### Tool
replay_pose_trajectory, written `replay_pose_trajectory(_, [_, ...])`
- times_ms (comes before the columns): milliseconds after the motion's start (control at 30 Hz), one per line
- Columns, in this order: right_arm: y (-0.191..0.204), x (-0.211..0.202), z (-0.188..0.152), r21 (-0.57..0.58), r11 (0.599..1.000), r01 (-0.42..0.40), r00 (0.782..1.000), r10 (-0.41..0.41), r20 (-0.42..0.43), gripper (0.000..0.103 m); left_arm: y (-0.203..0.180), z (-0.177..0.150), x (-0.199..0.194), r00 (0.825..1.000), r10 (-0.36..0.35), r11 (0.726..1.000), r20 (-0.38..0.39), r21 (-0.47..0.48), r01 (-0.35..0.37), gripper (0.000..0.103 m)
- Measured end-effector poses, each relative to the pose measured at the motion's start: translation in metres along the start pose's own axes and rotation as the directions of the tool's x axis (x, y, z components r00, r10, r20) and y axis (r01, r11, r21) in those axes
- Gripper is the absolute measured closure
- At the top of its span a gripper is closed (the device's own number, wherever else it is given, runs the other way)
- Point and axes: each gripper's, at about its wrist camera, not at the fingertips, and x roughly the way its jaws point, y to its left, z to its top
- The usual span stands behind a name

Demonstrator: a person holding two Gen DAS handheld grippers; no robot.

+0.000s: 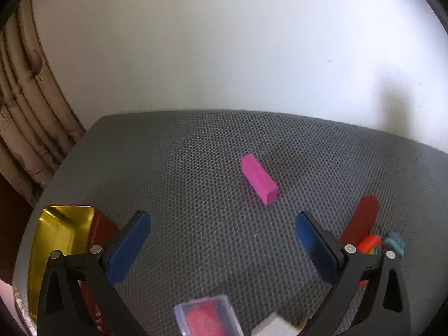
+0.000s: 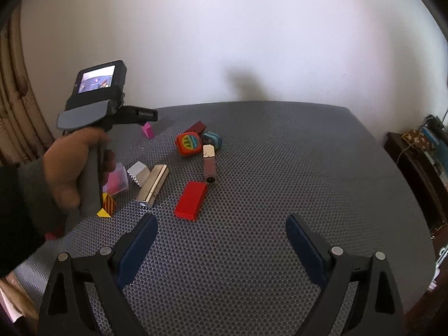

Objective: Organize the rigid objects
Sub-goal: 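Reach the left gripper to the pink eraser and close on it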

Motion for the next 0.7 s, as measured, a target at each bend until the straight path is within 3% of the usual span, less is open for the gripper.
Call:
replay_pose_trajectory(167, [-0.01, 0.004, -0.003, 0.014, 1.0, -0.023, 1.0, 0.023, 0.007, 0.008, 0.008, 0.019, 0.021, 0.998, -0.06, 0.998, -0.025, -0.023, 0.059, 0.0])
replay_pose_trajectory(267, [-0.017, 0.006, -0.008, 0.042, 0.998, -0.043, 0.999, 0.043, 0.005, 0.008, 0.013, 0.028, 0.041, 0.991, -0.095, 0.994, -0.097, -0.072, 0.088, 0.001])
replay_pose_trajectory(400, [-0.027, 0.013, -0.012, 0.077, 0.996, -0.051, 0.999, 0.052, -0.004, 0.008, 0.019, 0.031, 0.058, 0.98, -0.119, 0.987, -0.158, -0.126, 0.099, 0.01])
replay_pose_trajectory(667, [-0.044, 0.017, -0.015, 0.135, 0.988, -0.069, 0.997, 0.072, -0.015, 0.008, 0.013, 0.038, 0.084, 0.974, -0.106, 0.989, -0.199, -0.127, 0.081, 0.021])
replay_pose_trajectory(700, [-0.044, 0.016, -0.015, 0.135, 0.988, -0.075, 0.997, 0.077, -0.015, 0.008, 0.011, 0.039, 0.089, 0.971, -0.1, 0.99, -0.219, -0.124, 0.074, 0.033])
